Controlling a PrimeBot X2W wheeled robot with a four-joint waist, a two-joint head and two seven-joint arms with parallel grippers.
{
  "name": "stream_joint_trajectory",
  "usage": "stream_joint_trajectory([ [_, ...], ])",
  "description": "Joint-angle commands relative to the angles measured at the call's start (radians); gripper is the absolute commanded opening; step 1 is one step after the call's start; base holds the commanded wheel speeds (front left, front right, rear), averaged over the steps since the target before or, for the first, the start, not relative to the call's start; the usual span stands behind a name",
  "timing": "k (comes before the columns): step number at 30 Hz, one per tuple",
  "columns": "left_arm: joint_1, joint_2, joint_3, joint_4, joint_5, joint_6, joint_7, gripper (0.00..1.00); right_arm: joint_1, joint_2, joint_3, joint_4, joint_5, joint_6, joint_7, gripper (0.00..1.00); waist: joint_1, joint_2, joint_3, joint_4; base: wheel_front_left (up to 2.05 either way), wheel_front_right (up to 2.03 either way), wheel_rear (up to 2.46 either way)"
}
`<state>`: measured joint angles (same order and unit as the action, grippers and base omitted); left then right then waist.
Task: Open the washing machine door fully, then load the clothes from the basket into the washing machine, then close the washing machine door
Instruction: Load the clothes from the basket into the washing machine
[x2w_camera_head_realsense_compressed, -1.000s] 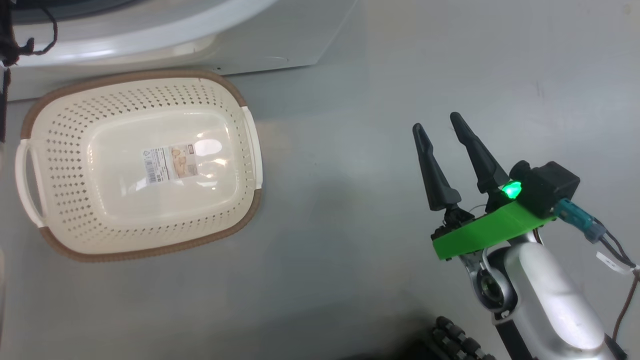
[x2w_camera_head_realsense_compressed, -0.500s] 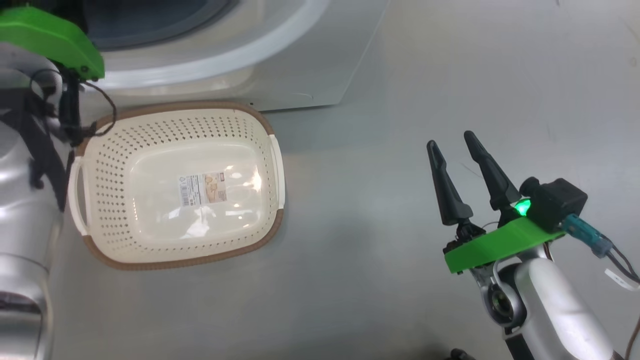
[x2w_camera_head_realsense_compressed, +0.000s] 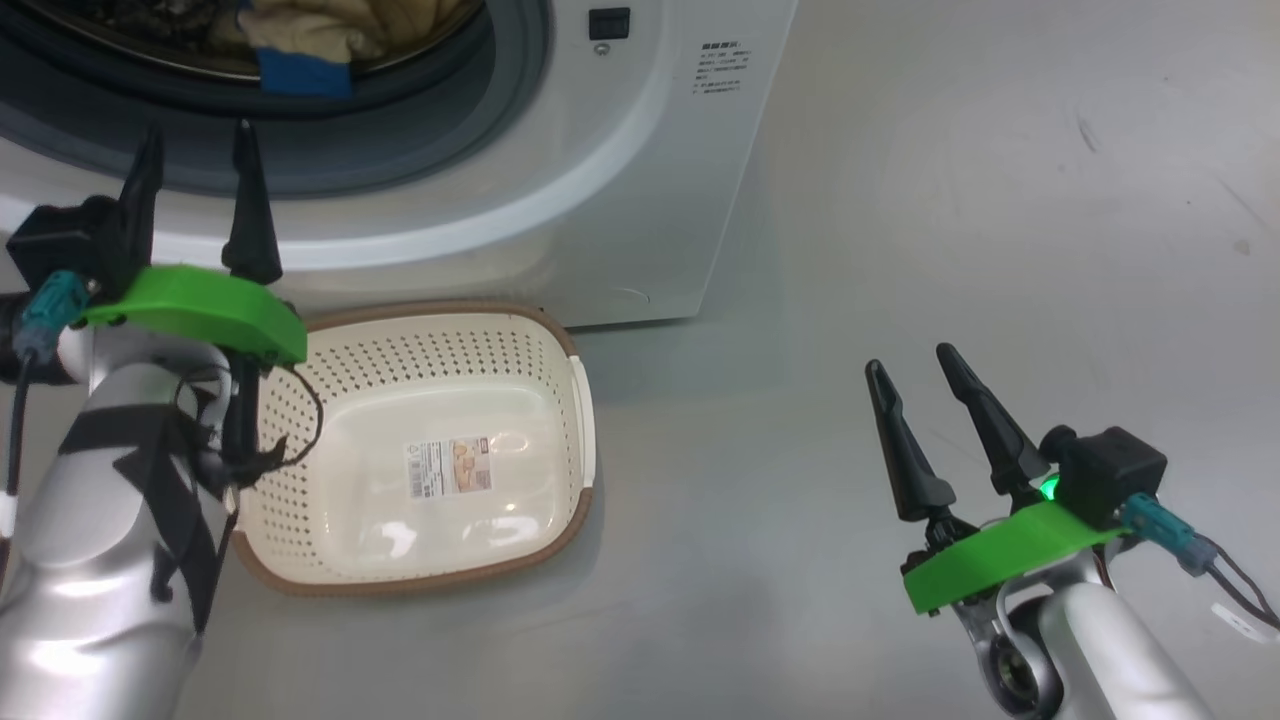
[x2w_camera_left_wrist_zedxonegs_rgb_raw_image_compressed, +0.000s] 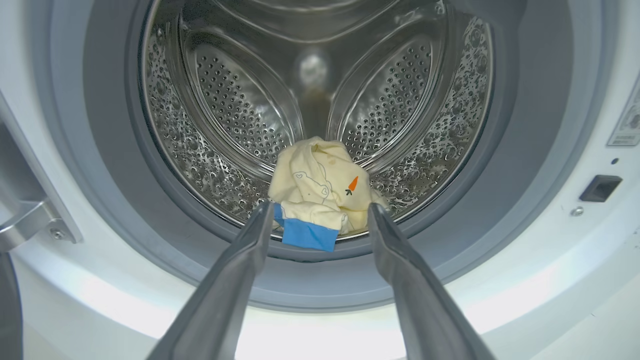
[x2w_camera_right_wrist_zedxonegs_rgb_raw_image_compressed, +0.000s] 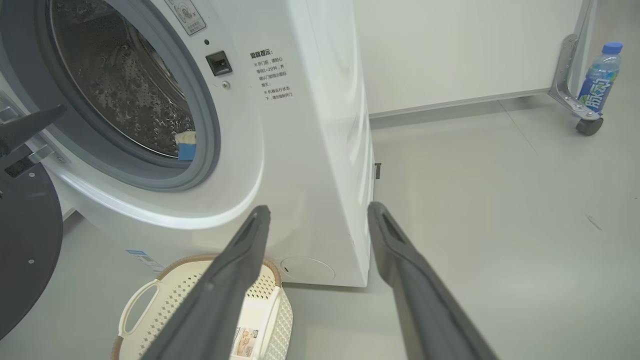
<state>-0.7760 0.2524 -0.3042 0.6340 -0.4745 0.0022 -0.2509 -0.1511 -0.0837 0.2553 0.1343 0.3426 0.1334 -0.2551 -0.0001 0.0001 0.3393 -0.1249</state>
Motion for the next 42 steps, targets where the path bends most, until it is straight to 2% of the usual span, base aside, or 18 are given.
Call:
stream_joint_trajectory([
  [1,0.001,0.046,0.037,-0.052,0.012,0.009,-0.011,1.0,0.011,-0.011,0.015,-0.028,-0.006,-0.003,-0.007,1.0,0.0001,-0.0001,-0.032,0.007,0.0,0.0,0.0],
  [12,0.271,0.098,0.065,-0.32,0.019,0.088,0.0,1.0,0.051,-0.017,0.034,-0.019,-0.002,-0.003,-0.007,1.0,0.0001,-0.0001,-0.121,0.002,0.0,0.0,0.0],
  [15,0.372,0.109,0.078,-0.404,0.021,0.131,0.004,1.0,0.066,-0.021,0.04,-0.016,0.0,-0.003,-0.007,1.0,0.0001,-0.0001,-0.148,-0.003,0.0,0.0,0.0],
  [22,0.516,0.124,0.096,-0.508,0.013,0.18,0.011,1.0,0.083,-0.023,0.04,-0.016,-0.001,-0.003,-0.007,1.0,0.0001,-0.0001,-0.179,-0.01,0.0,0.0,0.0],
  [30,0.668,0.153,0.146,-0.63,0.015,0.255,0.011,1.0,0.102,-0.03,0.032,-0.022,-0.003,-0.003,-0.007,1.0,0.0001,-0.0001,-0.203,-0.01,0.0,0.0,0.0],
  [42,0.805,0.162,0.154,-0.72,0.011,0.291,0.015,1.0,0.124,-0.045,0.035,-0.021,-0.011,-0.003,-0.007,1.0,0.0001,-0.0001,-0.248,-0.014,0.0,0.0,0.0],
])
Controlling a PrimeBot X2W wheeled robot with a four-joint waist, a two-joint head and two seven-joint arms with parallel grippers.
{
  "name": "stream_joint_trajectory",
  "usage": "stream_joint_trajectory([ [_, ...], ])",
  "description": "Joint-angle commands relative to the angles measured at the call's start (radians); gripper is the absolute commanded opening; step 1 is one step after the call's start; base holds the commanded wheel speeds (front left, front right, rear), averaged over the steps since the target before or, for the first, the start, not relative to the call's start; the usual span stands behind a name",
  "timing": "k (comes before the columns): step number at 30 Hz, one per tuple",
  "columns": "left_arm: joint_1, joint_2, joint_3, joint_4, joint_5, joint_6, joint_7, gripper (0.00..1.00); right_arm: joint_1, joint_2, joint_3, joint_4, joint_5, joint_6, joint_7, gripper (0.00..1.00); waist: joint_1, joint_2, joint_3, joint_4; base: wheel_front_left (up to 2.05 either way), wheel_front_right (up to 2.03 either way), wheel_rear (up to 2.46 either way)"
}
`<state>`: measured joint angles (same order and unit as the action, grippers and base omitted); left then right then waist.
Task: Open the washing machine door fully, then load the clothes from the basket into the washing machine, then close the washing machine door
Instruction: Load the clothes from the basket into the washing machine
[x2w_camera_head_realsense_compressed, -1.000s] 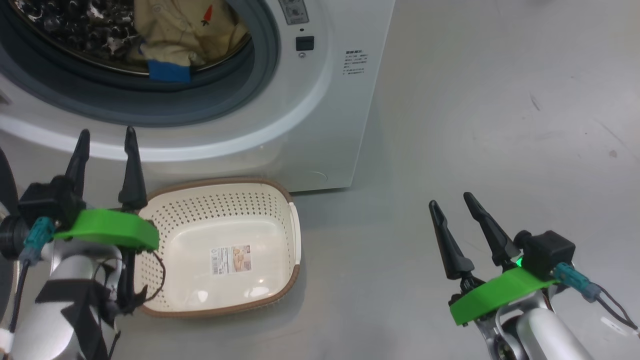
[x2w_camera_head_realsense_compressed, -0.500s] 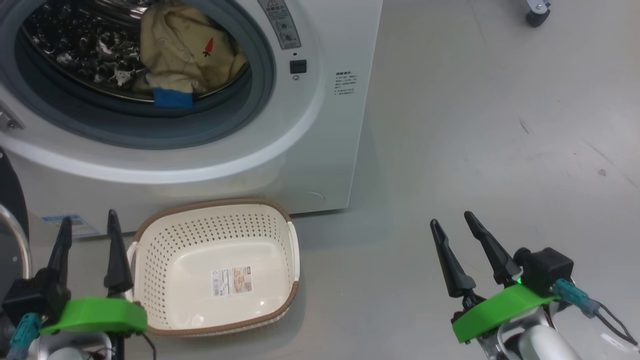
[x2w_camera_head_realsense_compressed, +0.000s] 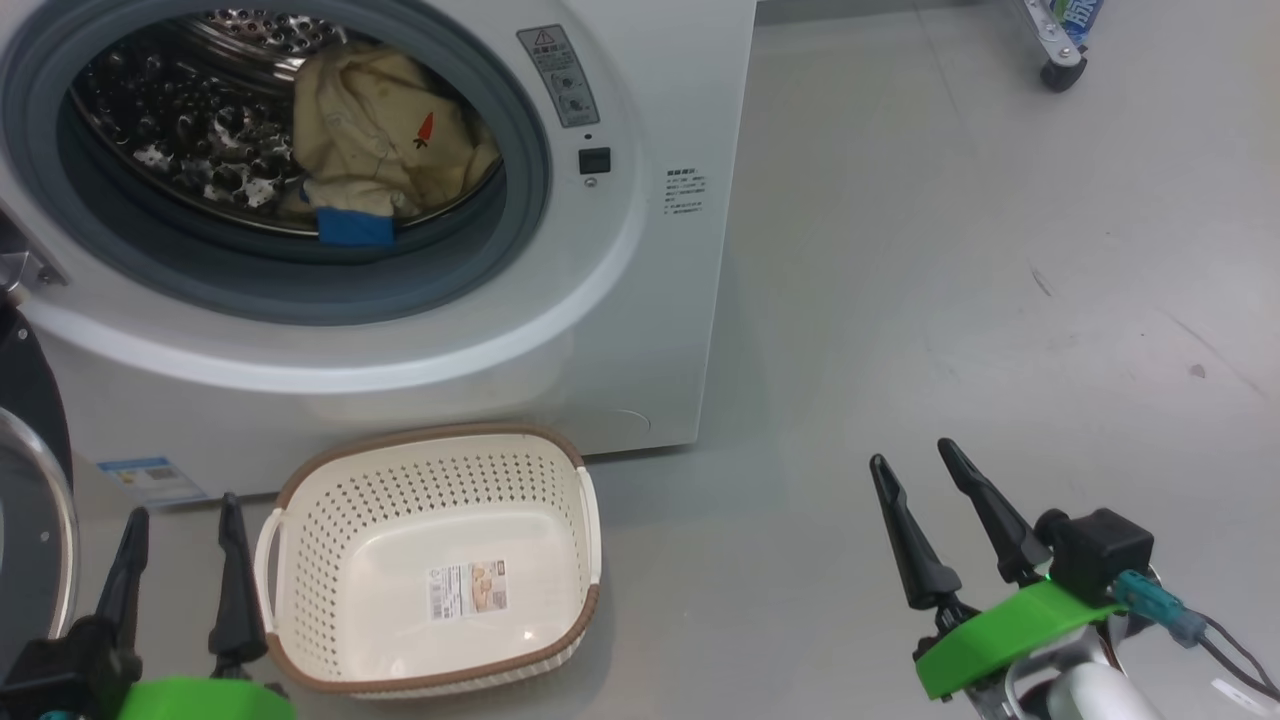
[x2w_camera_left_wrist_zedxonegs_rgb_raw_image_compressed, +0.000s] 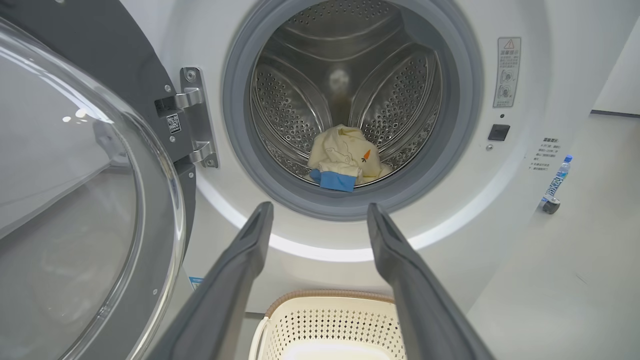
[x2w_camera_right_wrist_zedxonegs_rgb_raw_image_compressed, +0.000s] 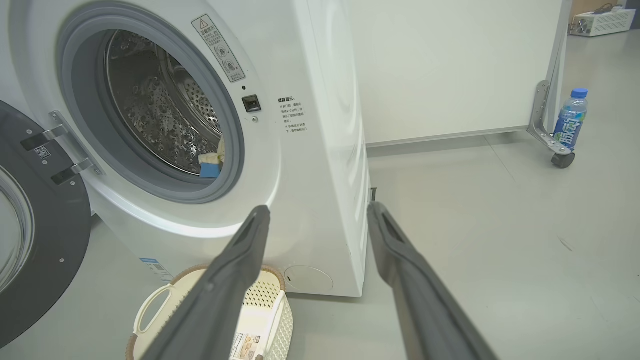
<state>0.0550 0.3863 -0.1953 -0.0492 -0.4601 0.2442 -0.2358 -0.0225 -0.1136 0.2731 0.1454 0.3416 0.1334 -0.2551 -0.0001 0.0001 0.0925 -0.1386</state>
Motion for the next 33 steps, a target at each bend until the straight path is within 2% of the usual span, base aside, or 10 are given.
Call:
stream_joint_trajectory([
  [1,-0.018,0.029,0.044,-0.039,-0.002,0.05,0.0,1.0,-0.005,-0.015,0.017,-0.034,-0.011,-0.003,-0.007,1.0,0.0001,-0.0001,-0.004,-0.002,0.0,0.0,0.0],
  [16,0.08,0.023,0.03,-0.061,0.007,0.075,-0.005,1.0,0.01,-0.018,0.021,-0.028,-0.019,-0.003,-0.007,1.0,0.0001,-0.0001,-0.039,0.007,0.0,0.0,0.0],
  [33,0.077,0.017,0.031,-0.066,0.016,0.097,-0.007,1.0,0.009,-0.019,0.018,-0.032,-0.022,-0.003,-0.007,1.0,0.0001,-0.0001,-0.032,0.015,0.0,0.0,0.0],
])
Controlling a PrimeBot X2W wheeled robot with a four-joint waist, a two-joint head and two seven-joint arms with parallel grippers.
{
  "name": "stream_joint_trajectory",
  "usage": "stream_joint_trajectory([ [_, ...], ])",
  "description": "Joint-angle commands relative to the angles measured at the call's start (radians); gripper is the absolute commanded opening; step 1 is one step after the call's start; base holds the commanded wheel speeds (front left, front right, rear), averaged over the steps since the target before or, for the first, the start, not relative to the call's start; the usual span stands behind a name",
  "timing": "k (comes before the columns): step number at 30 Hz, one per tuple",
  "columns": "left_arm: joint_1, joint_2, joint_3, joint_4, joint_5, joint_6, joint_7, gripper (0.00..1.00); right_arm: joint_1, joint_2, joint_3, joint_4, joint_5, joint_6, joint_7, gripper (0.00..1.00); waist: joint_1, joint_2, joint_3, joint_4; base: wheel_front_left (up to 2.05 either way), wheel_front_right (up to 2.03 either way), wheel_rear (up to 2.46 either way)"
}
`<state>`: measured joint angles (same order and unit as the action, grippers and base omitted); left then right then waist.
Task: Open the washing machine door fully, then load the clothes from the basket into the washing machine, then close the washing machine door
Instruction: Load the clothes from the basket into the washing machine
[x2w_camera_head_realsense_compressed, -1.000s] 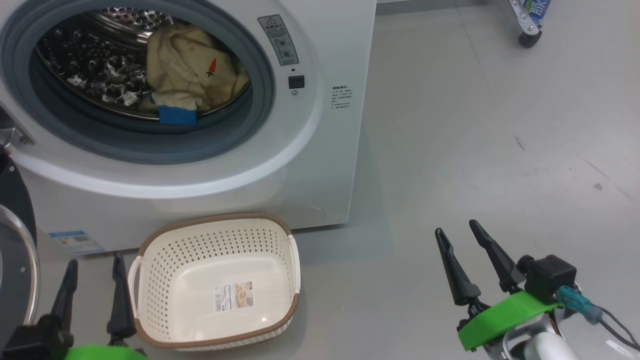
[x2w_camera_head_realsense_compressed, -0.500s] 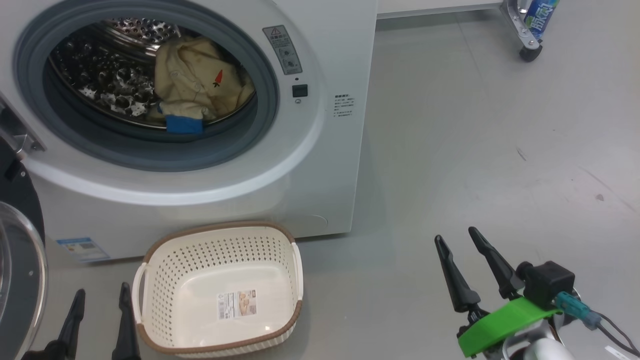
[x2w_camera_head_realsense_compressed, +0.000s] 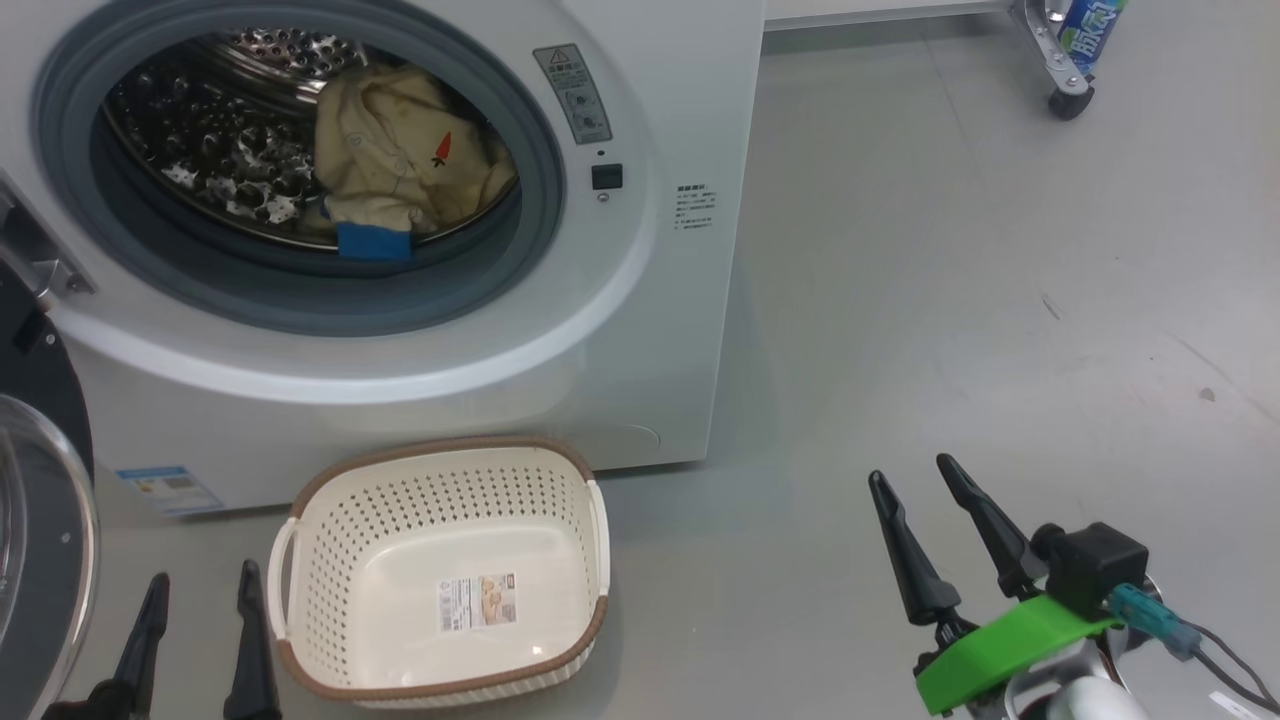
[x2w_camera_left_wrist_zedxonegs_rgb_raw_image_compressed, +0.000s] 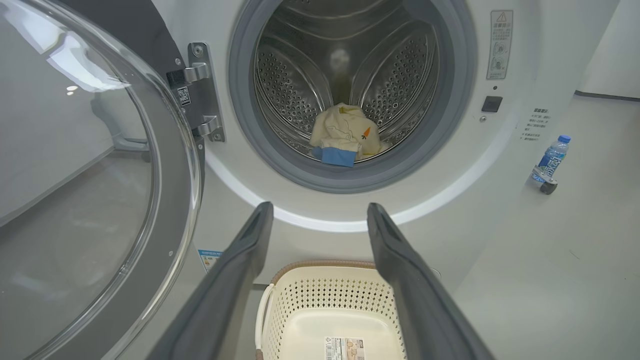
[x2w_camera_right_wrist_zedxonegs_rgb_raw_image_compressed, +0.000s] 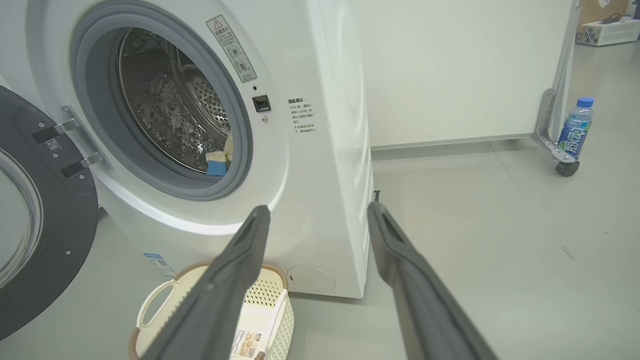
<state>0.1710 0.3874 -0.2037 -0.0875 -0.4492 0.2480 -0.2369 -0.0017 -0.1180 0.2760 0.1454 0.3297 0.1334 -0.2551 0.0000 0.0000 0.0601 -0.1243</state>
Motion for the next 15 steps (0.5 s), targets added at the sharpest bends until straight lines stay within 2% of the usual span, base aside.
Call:
stream_joint_trajectory([
  [1,-0.039,0.016,0.04,-0.026,0.004,0.093,-0.006,1.0,-0.012,-0.015,0.016,-0.032,-0.01,-0.003,-0.007,1.0,0.0,0.0,0.001,0.002,0.0,0.0,0.0],
  [15,-0.056,0.012,0.038,-0.012,-0.005,0.091,-0.01,1.0,-0.023,-0.014,0.014,-0.034,-0.014,-0.003,-0.007,1.0,0.0,0.0,0.02,0.01,0.0,0.0,0.0],
])
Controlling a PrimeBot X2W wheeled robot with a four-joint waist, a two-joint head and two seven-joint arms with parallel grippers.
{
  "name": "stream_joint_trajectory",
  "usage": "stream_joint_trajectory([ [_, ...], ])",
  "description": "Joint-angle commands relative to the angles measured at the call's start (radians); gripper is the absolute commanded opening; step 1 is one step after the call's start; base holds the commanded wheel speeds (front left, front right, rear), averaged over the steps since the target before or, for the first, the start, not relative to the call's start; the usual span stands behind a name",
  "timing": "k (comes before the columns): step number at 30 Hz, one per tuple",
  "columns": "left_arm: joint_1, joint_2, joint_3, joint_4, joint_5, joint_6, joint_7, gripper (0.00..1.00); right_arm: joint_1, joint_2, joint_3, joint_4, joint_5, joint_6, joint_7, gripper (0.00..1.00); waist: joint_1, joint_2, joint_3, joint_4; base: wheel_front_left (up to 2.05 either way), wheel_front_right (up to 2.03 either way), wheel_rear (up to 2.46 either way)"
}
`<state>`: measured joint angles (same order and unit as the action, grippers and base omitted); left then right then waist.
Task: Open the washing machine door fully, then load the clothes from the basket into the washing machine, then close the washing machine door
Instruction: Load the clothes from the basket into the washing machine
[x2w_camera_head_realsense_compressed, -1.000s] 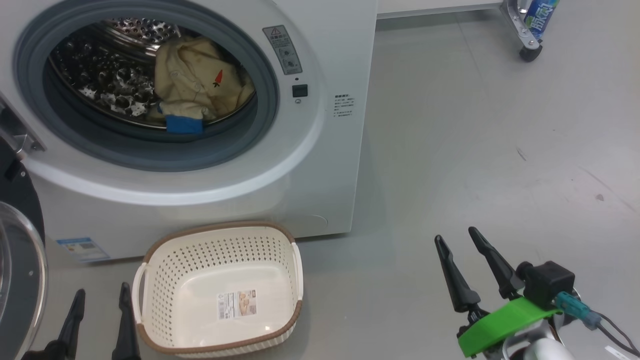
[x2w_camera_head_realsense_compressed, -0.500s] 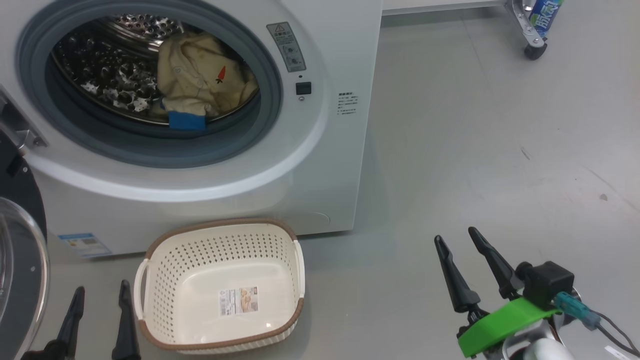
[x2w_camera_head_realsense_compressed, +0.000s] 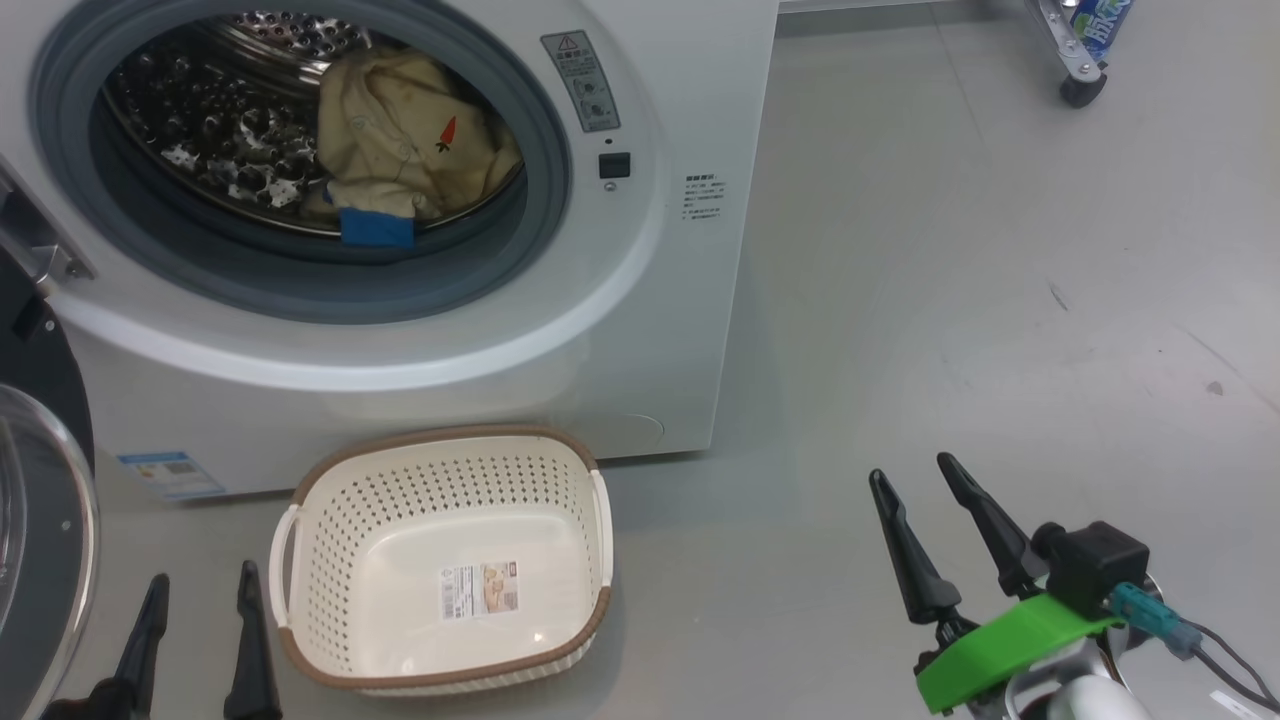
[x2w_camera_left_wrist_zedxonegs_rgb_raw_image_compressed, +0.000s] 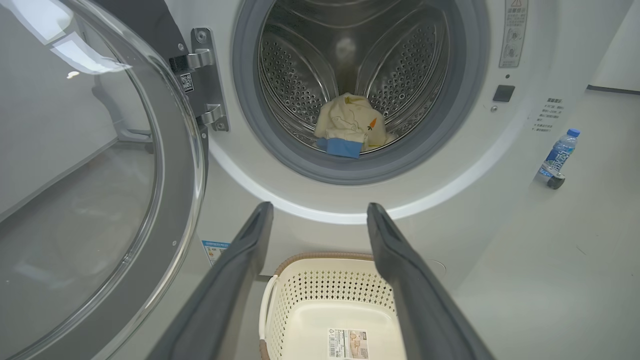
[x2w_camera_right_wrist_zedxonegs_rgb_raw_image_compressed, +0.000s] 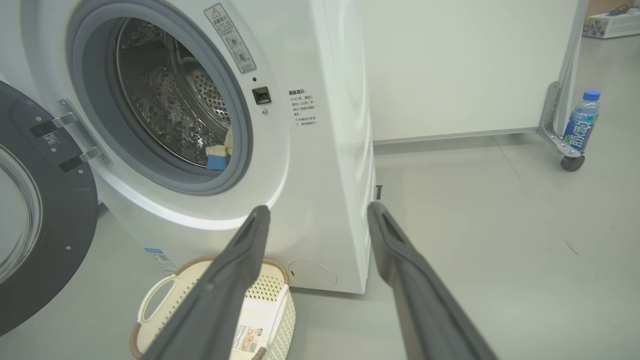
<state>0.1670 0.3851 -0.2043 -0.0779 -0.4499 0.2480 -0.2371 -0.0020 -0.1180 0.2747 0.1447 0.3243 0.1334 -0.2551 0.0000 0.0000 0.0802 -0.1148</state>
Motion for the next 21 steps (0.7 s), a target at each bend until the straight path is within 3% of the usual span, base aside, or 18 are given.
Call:
stream_joint_trajectory([
  [1,-0.053,0.013,0.039,-0.021,-0.005,0.09,-0.01,1.0,-0.024,-0.014,0.015,-0.033,-0.009,-0.003,-0.007,1.0,0.0,0.0,0.001,0.002,0.0,0.0,0.0],
  [21,-0.07,0.005,0.043,-0.005,-0.014,0.077,-0.018,1.0,-0.038,-0.01,0.015,-0.03,-0.008,-0.003,-0.007,1.0,0.0,0.0,0.018,0.006,0.0,0.0,0.0],
])
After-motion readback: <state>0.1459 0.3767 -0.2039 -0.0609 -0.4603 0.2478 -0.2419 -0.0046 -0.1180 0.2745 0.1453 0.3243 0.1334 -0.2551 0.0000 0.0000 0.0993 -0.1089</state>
